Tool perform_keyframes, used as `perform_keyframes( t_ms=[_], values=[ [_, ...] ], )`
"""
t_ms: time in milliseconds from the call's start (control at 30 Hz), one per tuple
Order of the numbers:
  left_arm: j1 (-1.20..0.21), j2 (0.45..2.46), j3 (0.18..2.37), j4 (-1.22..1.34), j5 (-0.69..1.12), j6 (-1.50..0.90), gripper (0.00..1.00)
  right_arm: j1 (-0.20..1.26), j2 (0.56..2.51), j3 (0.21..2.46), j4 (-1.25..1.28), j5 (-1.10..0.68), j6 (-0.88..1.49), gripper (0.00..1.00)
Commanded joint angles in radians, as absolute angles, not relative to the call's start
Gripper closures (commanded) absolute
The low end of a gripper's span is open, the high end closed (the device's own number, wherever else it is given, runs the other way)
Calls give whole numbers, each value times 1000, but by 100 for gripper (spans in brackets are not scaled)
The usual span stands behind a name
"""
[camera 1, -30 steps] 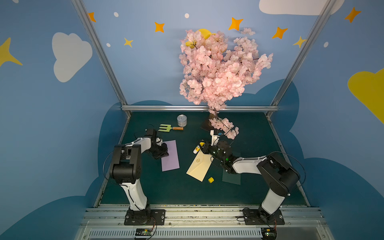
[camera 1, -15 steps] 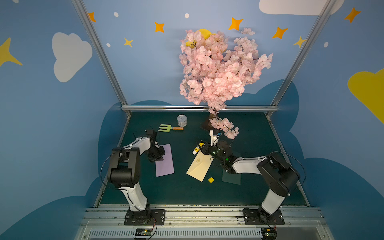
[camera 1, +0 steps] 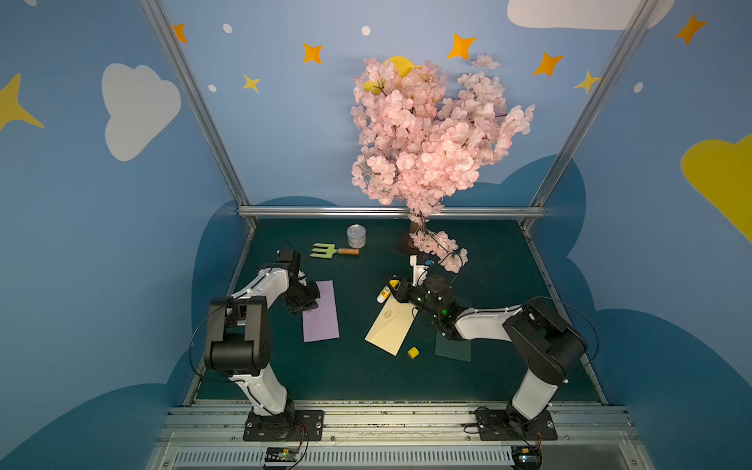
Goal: Seal the envelope with a glue stick
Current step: Seal the envelope at the center of the board.
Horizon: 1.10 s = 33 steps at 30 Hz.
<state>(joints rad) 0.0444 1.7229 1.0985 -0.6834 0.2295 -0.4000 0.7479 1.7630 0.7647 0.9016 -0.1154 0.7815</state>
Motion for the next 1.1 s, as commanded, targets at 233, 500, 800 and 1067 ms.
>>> perform_keyframes(
  t_ms=[233, 500, 800, 1067],
  values=[
    [78, 1721, 1087, -690, 254, -389, 97, 747, 1772, 781, 946, -129, 779, 100],
    [74, 1779, 1087, -647, 249, -411, 97, 747, 1774, 780, 947, -133, 785, 100],
    [61, 1868, 1070, -640, 183, -416, 97, 747, 1766, 769, 946, -129, 785, 100],
    [13, 1884, 1124, -684, 193, -361, 97, 747, 1769, 775, 951, -140, 788, 100]
  ],
)
